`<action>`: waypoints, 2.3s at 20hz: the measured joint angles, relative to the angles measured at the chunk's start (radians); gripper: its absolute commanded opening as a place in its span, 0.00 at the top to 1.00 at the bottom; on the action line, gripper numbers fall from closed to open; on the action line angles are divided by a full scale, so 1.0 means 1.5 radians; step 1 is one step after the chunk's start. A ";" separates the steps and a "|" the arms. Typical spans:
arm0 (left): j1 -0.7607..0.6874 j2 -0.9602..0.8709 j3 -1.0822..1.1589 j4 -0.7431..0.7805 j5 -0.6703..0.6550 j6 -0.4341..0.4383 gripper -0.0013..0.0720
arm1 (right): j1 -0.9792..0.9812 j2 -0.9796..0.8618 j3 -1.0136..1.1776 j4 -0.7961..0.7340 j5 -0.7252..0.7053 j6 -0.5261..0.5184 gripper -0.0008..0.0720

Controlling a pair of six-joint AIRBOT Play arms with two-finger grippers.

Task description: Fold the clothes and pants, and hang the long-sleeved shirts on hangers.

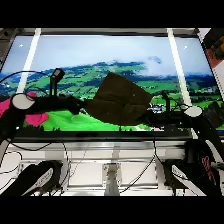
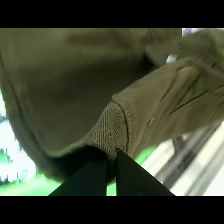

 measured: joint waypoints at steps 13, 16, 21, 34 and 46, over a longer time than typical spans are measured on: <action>-0.084 -0.462 0.369 -0.096 0.264 0.041 0.66 | 0.000 -0.132 0.052 0.026 -0.589 0.089 0.61; -0.090 -0.516 0.382 -0.127 0.329 0.070 0.15 | -0.002 -0.174 0.089 0.023 -0.657 0.091 0.19; -0.073 -0.503 0.388 -0.181 0.335 0.053 0.15 | -0.089 -0.213 0.183 -0.036 -0.494 0.084 0.19; -0.009 -0.328 0.390 -0.200 0.123 0.035 0.15 | -0.213 -0.432 0.410 -0.099 0.099 -0.038 0.05; -0.007 -0.320 0.390 -0.200 0.075 0.035 0.15 | -0.136 -0.536 0.462 -0.178 0.055 0.029 0.07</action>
